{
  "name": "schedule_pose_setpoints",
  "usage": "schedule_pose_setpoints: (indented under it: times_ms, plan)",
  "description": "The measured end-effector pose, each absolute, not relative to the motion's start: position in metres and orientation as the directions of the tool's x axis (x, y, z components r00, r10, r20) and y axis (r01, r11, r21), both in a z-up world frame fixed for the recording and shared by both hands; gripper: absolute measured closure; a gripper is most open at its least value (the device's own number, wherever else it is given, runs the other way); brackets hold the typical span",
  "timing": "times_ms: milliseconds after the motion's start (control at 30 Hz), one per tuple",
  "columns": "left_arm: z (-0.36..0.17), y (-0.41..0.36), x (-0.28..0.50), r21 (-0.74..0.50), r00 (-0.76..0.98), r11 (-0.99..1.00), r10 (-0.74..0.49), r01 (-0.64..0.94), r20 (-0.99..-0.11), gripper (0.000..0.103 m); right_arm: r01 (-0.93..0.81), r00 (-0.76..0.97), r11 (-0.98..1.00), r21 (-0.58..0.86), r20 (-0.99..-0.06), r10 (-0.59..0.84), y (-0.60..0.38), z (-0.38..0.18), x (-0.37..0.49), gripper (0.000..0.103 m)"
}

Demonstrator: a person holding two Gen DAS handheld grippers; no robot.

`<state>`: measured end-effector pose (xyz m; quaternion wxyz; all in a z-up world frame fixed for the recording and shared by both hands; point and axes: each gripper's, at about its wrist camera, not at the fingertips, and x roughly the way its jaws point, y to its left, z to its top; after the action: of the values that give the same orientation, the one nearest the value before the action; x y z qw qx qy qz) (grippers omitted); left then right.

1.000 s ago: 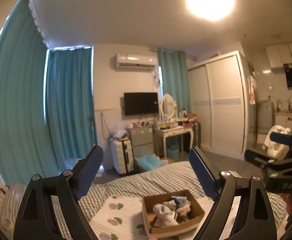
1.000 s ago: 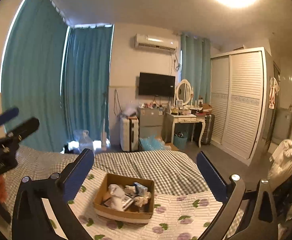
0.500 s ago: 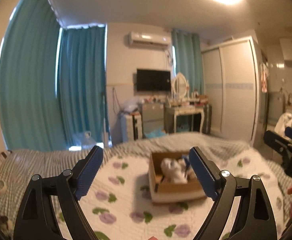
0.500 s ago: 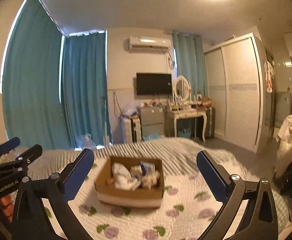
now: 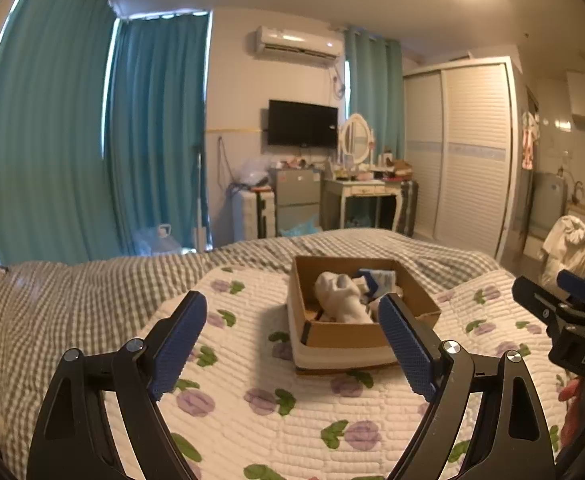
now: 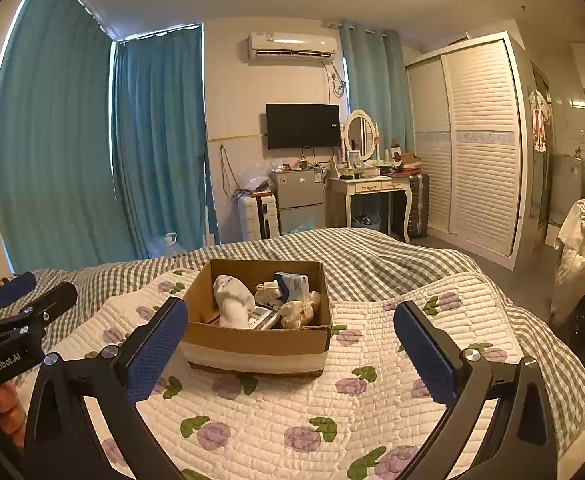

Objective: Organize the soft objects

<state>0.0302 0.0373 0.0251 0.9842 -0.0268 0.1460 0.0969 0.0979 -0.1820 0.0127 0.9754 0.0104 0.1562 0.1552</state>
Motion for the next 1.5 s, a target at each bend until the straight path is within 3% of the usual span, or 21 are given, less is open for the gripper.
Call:
schedule_pose_setpoints:
  times_ms: [633, 1500]
  plan:
    - [0.012, 0.041, 0.029, -0.024, 0.926, 0.981, 0.173, -0.192, -0.336, 0.014, -0.298, 0.897, 0.953, 0.059, -0.324, 0.300, -0.177, 0.011, 0.096, 0.000]
    - [0.014, 0.040, 0.029, -0.005, 0.927, 0.981, 0.179, -0.191, -0.330, 0.014, -0.282, 0.897, 0.957, 0.066, -0.334, 0.288, -0.175, 0.010, 0.096, 0.000]
